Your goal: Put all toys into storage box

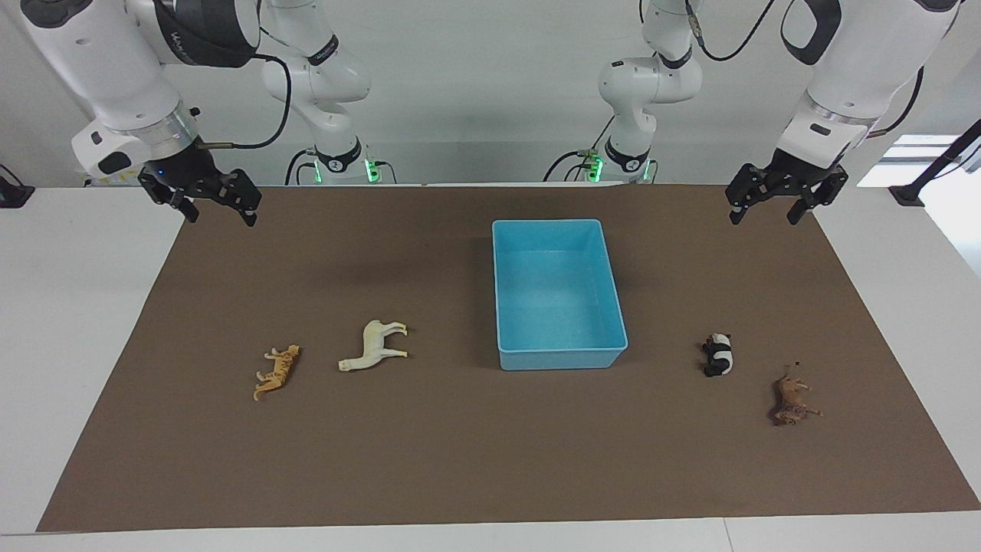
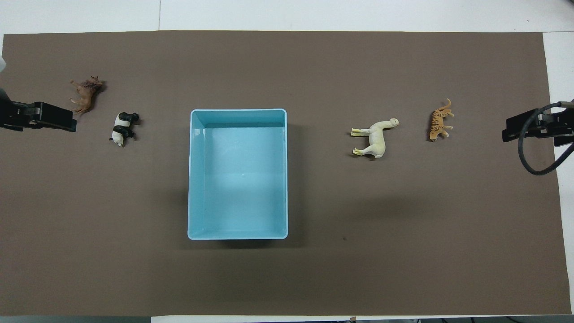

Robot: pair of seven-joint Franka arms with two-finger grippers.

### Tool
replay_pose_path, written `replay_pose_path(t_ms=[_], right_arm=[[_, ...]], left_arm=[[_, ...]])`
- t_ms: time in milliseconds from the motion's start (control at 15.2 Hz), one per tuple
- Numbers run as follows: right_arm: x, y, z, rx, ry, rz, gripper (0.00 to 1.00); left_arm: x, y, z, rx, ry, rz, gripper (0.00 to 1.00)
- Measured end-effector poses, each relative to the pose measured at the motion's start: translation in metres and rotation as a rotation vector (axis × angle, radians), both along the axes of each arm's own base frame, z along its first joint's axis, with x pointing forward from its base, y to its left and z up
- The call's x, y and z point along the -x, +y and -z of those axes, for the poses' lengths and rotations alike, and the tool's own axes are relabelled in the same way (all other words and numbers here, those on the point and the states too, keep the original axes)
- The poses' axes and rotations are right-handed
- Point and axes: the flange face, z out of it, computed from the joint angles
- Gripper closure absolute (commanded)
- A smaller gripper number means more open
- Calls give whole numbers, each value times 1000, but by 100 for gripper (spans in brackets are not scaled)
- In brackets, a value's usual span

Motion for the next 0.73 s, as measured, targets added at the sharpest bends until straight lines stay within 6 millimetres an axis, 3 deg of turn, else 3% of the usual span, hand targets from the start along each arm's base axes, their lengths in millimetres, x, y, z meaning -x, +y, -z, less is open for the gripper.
replay_pose_path(t_ms=[396, 593, 725], right_arm=[[3, 0, -5, 0, -9, 0, 0], [3, 3, -6, 0, -11, -5, 0], [3, 11, -4, 0, -8, -19, 0]], left_arm=[[1, -2, 6, -1, 11, 3, 0], [-2, 8, 29, 2, -44, -29, 0], [-6, 27, 61, 5, -125, -62, 0]])
